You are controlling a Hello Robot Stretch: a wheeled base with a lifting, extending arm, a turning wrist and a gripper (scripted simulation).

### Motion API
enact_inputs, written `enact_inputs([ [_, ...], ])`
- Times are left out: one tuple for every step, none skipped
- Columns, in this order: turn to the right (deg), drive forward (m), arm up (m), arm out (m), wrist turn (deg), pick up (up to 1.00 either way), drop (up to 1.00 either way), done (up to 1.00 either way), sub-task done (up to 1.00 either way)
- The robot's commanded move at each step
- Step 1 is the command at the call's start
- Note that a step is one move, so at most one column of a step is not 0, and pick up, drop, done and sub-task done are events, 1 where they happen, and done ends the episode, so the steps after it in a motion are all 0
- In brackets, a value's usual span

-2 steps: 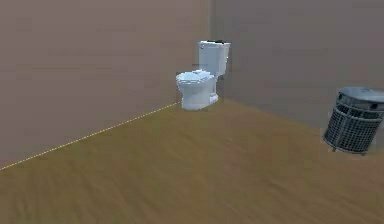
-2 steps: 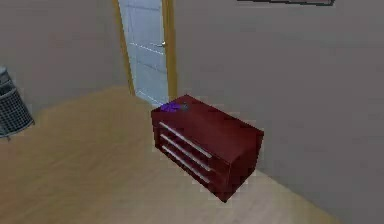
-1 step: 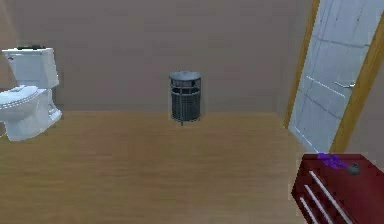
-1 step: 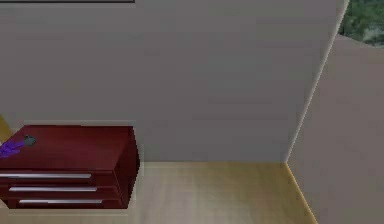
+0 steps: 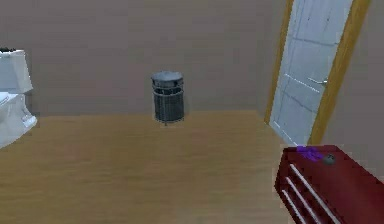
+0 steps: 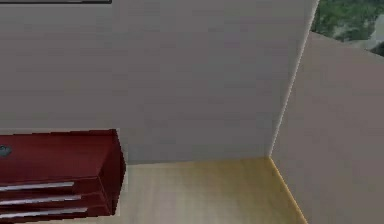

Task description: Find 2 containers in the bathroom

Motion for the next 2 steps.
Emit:
enact_inputs([
  [0.0,0.2,0.0,0.0,0.0,0.0,0.0,0.0,0.0],
  [-3.0,0.0,0.0,0.0,0.0,0.0,0.0,0.0,0.0],
])
